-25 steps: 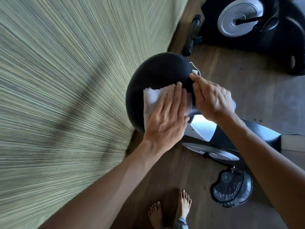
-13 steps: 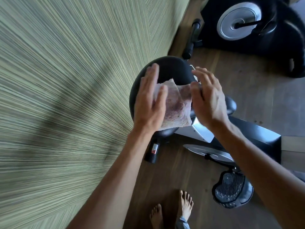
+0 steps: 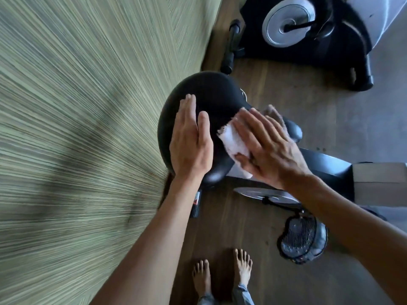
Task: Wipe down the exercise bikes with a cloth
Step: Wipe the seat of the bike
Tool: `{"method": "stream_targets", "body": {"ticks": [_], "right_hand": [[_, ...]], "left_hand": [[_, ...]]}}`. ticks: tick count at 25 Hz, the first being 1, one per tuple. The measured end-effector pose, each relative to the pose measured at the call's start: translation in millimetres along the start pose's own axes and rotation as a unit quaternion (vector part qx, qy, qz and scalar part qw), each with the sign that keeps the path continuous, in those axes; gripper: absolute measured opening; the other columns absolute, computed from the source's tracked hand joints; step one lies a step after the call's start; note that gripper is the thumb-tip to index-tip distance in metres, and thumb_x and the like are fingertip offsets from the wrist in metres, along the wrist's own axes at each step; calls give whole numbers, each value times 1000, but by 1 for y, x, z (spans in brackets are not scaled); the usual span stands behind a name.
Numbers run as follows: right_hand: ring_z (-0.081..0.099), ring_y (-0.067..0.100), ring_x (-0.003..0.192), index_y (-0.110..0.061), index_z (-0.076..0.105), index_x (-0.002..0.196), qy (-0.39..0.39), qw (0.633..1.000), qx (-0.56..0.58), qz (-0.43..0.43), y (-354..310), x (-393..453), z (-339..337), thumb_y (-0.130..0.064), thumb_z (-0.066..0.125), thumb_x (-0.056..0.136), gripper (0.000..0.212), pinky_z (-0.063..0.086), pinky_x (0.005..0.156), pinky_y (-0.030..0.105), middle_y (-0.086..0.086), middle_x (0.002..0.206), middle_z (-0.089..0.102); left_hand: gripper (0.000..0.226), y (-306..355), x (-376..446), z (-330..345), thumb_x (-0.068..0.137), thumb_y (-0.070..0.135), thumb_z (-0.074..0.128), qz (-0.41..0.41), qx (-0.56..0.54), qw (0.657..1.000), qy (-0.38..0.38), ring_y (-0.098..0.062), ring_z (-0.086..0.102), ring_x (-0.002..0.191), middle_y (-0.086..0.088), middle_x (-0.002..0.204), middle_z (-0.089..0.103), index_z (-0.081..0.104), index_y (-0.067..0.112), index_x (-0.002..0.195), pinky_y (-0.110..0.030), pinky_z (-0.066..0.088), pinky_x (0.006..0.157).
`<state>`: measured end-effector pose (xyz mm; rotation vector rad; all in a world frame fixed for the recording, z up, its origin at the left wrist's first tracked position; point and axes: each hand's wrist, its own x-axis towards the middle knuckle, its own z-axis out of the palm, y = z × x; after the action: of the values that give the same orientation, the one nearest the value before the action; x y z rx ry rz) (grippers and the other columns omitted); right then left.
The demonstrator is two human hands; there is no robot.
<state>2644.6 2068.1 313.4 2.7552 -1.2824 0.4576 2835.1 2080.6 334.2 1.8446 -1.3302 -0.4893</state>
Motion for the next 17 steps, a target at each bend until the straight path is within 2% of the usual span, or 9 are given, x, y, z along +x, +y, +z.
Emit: {"method": "stream_targets", "body": {"ticks": [2, 5, 7, 10, 11, 12, 15, 16, 17], "right_hand": [[40, 36, 143, -3, 44, 149, 18, 997, -20, 71, 29, -14, -8, -48, 46, 104, 64, 30, 120, 48, 20, 154, 44], [57, 35, 121, -12, 57, 135, 67, 955, 3, 291, 10, 29, -4, -46, 40, 102, 50, 39, 104, 47, 11, 131, 63], [58, 33, 122, -12, 58, 134, 87, 959, 7, 271, -15, 50, 0, -44, 39, 103, 48, 38, 106, 46, 10, 130, 64], [45, 30, 142, -4, 51, 146, 77, 994, 37, 72, -5, 22, 0, -42, 47, 105, 56, 32, 119, 46, 15, 150, 52], [45, 31, 142, -3, 51, 146, 72, 996, 29, 52, 7, 11, -4, -42, 48, 105, 56, 33, 119, 46, 15, 150, 52], [49, 31, 139, -4, 54, 144, 69, 994, 18, 83, 14, 7, -6, -42, 47, 104, 55, 35, 117, 46, 14, 147, 55], [57, 30, 127, -13, 57, 133, -7, 949, 6, 315, 6, 59, -1, -46, 34, 103, 49, 42, 105, 43, 8, 133, 64], [55, 28, 131, -14, 53, 135, -33, 943, 19, 332, -2, 81, 1, -47, 30, 104, 51, 42, 106, 43, 9, 136, 62], [48, 25, 139, -11, 48, 141, -40, 953, 36, 300, -10, 93, 2, -47, 29, 105, 55, 41, 110, 43, 10, 145, 56]], "left_hand": [[65, 1, -1, 5, 103, 44, 17, 35, 58, 997, -21, -9, 21, 154, 0, 166, 31, 33, 14, 159, -27, 14, 126], [67, -2, 2, 15, 102, 43, 16, 68, 164, 984, -18, -15, 21, 155, -6, 166, 29, 34, 10, 158, -29, 10, 128], [63, -8, 2, 17, 104, 36, 20, 91, 231, 969, -9, -18, 22, 155, -9, 166, 28, 35, 7, 157, -32, 12, 128], [59, -12, 3, 18, 104, 30, 26, 112, 286, 952, -6, -21, 22, 155, -12, 166, 26, 33, 4, 157, -35, 14, 128], [59, -11, 1, 19, 104, 29, 26, 113, 298, 948, -4, -22, 22, 155, -12, 167, 26, 31, 3, 158, -35, 15, 128], [60, -10, 2, 19, 105, 29, 26, 115, 306, 945, -4, -22, 21, 156, -13, 167, 25, 30, 3, 158, -36, 15, 128], [60, -8, 2, 21, 105, 28, 24, 113, 314, 943, -6, -22, 20, 156, -14, 167, 24, 28, 1, 158, -38, 14, 128], [60, -8, 2, 21, 104, 27, 24, 103, 310, 945, 4, -23, 21, 156, -15, 166, 25, 29, 0, 157, -40, 14, 128], [59, -10, 3, 20, 104, 26, 26, 87, 300, 950, 20, -25, 22, 155, -17, 165, 27, 31, -2, 156, -41, 14, 128]]}}
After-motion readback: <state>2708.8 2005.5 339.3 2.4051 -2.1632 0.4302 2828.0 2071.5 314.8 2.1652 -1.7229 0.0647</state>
